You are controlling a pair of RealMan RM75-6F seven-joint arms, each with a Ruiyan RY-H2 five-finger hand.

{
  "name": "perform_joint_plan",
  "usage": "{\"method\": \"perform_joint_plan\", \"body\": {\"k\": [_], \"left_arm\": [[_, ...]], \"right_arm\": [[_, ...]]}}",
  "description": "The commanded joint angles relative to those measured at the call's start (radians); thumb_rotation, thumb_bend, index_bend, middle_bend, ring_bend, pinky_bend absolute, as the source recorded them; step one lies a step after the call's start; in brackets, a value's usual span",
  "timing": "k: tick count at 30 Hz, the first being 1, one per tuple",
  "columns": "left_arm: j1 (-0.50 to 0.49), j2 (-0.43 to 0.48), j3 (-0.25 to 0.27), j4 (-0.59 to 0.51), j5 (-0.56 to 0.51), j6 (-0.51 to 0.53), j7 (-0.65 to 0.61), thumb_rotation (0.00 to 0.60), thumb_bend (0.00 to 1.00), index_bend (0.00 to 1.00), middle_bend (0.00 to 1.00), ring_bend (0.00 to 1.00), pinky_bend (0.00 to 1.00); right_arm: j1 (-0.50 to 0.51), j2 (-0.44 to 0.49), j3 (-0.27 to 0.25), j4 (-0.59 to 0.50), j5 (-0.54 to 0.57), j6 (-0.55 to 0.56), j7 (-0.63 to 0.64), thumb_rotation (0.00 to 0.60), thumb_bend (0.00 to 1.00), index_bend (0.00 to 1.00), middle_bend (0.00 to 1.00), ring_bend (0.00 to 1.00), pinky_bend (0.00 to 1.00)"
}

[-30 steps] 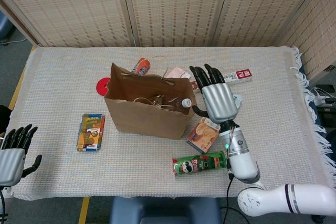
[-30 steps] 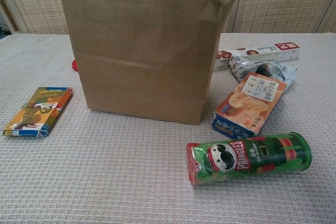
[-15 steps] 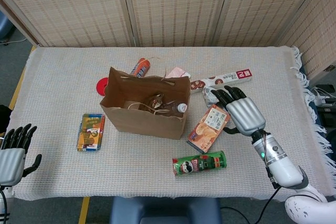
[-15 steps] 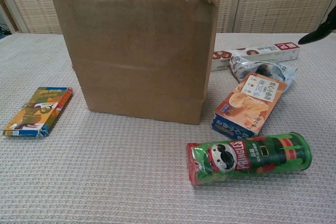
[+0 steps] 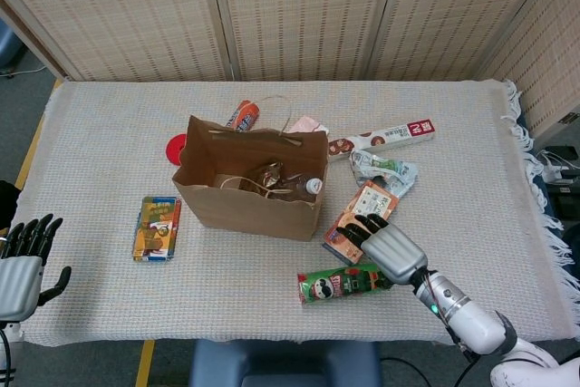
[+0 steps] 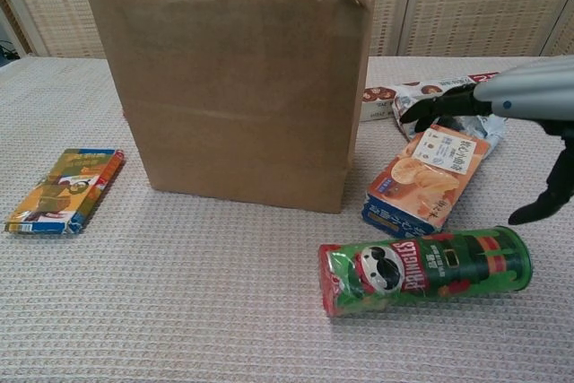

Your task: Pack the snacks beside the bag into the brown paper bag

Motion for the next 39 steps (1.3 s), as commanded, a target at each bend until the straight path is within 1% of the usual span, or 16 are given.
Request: {"method": "perform_joint_plan", "body": {"k": [1,7,10,21,25,27,28,30,31,32,33,35,39], "left_arm": [[0.0,0.0,0.0,0.0,0.0,0.0,0.0,0.6,0.39,0.05,0.0,0.0,0.0],[-0.001,0.001,-0.001,-0.001,0.0,-0.001,0.002,0.6,0.39,0.05,0.0,0.0,0.0],[-0.001,0.0,-0.001,-0.001,0.0,-0.001,0.002,0.6,0.39,0.05,0.0,0.0,0.0],[-0.001,0.002,0.0,0.0,0.002,-0.003,-0.005,0.6,0.39,0.05,0.0,0.0,0.0],[-0.002,0.005,0.001,0.001,0.004,-0.005,-0.012,0.6,0.39,0.05,0.0,0.0,0.0],[-0.002,0.006,0.001,0.001,0.004,-0.006,-0.015,0.6,0.39,0.05,0.0,0.0,0.0],[-0.003,0.006,0.002,0.001,0.005,-0.007,-0.016,0.6,0.39,0.05,0.0,0.0,0.0],[-0.003,0.007,0.002,0.001,0.005,-0.008,-0.019,0.6,0.39,0.05,0.0,0.0,0.0],[-0.003,0.008,0.002,0.001,0.005,-0.008,-0.02,0.6,0.39,0.05,0.0,0.0,0.0],[-0.003,0.008,0.002,0.001,0.006,-0.008,-0.021,0.6,0.39,0.05,0.0,0.0,0.0],[-0.004,0.009,0.002,0.001,0.006,-0.008,-0.022,0.6,0.39,0.05,0.0,0.0,0.0],[-0.004,0.009,0.002,0.0,0.006,-0.009,-0.022,0.6,0.39,0.05,0.0,0.0,0.0],[-0.004,0.009,0.002,0.0,0.006,-0.009,-0.021,0.6,0.39,0.05,0.0,0.0,0.0]], "right_arm": [[0.005,-0.041,-0.033,-0.003,-0.013,-0.018,-0.036,0.6,0.01,0.0,0.09,0.01,0.1],[0.009,-0.092,-0.053,0.027,0.005,-0.026,-0.064,0.6,0.01,0.0,0.09,0.03,0.1],[0.014,-0.137,-0.056,0.053,0.03,-0.023,-0.087,0.6,0.01,0.01,0.09,0.04,0.1],[0.06,-0.346,-0.046,0.144,0.166,0.005,-0.205,0.6,0.01,0.03,0.1,0.05,0.12],[0.076,-0.406,-0.051,0.167,0.207,0.027,-0.256,0.6,0.01,0.07,0.13,0.08,0.15],[0.083,-0.431,-0.054,0.174,0.224,0.039,-0.277,0.6,0.02,0.12,0.18,0.14,0.2],[0.084,-0.439,-0.054,0.176,0.227,0.045,-0.283,0.6,0.06,0.18,0.23,0.19,0.24],[0.083,-0.455,-0.054,0.181,0.216,0.063,-0.285,0.6,0.16,0.35,0.35,0.33,0.37],[0.081,-0.459,-0.055,0.182,0.207,0.07,-0.281,0.6,0.23,0.47,0.44,0.45,0.47],[0.078,-0.46,-0.056,0.181,0.192,0.077,-0.272,0.6,0.28,0.56,0.5,0.52,0.55],[0.074,-0.458,-0.056,0.181,0.179,0.084,-0.263,0.6,0.31,0.61,0.54,0.57,0.6],[0.066,-0.447,-0.057,0.173,0.155,0.1,-0.244,0.6,0.34,0.64,0.57,0.6,0.63],[0.051,-0.402,-0.049,0.135,0.113,0.126,-0.197,0.6,0.36,0.68,0.59,0.63,0.64]]}}
